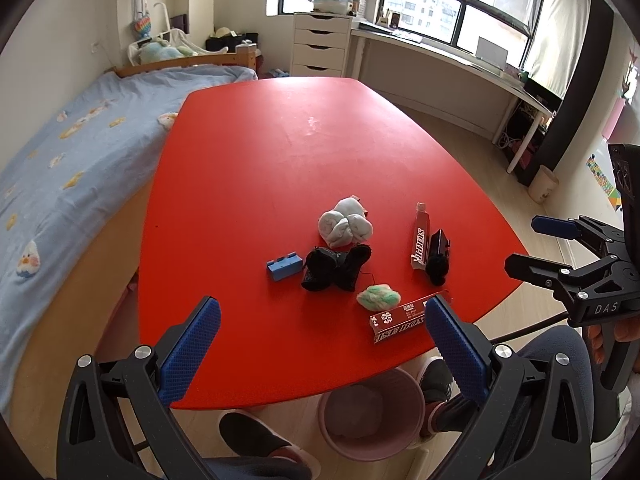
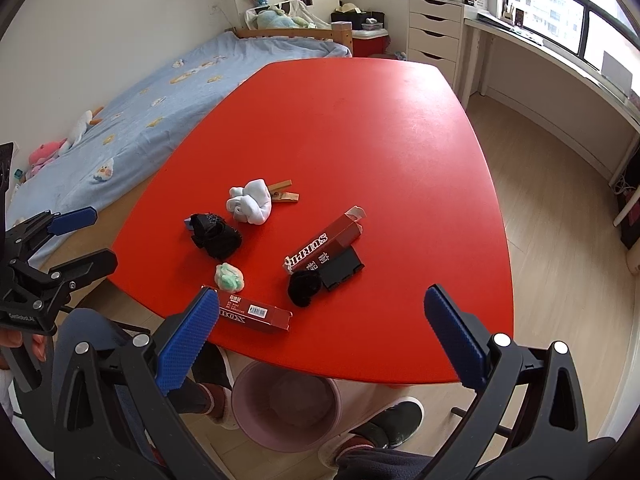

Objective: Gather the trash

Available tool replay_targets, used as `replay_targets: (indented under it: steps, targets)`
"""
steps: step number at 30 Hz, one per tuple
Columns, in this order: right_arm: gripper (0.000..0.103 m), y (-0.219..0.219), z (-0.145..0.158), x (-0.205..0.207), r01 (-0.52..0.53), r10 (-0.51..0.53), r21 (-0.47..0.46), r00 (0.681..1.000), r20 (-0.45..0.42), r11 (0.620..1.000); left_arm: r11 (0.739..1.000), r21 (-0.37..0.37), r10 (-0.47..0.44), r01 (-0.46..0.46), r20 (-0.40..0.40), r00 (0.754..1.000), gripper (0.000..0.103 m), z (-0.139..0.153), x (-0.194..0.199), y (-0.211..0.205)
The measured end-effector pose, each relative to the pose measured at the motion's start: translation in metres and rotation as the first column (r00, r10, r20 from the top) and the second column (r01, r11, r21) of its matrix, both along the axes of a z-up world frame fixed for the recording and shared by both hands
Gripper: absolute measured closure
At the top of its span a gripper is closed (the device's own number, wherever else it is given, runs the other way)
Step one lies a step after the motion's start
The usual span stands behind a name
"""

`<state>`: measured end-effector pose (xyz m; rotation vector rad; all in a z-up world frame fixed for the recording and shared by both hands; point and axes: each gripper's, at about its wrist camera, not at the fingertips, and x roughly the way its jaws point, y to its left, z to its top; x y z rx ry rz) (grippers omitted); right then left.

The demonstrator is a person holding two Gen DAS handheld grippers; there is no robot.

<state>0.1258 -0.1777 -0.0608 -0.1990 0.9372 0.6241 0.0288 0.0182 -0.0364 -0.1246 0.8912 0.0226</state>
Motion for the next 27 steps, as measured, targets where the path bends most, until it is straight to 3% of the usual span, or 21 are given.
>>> replay_targets:
  steps: [11, 24, 26, 27]
  targets:
    - [0.003, 0.017, -0.034, 0.028, 0.013, -0.020, -0.065, 0.994, -0.111, 0.998, 1.000, -0.004, -0.004, 0.004, -0.095, 0.995, 0.005, -0.029, 0.038, 0.009]
    - [0.003, 0.032, -0.055, 0.034, 0.004, -0.017, -0.083, 0.988, -0.154, 0.997, 0.992, -0.123, 0.005, -0.026, -0.173, 0.985, 0.005, -0.052, 0.073, 0.013]
    - [0.005, 0.035, -0.056, 0.034, -0.002, -0.010, -0.078, 0.988, -0.154, 0.997, 0.991, -0.130, -0.001, -0.022, -0.175, 0.985, 0.005, -0.053, 0.076, 0.011]
    - [0.012, 0.036, -0.057, 0.034, -0.006, -0.006, -0.076, 0.987, -0.158, 0.997, 0.991, -0.129, -0.003, -0.020, -0.176, 0.984, 0.005, -0.054, 0.077, 0.009]
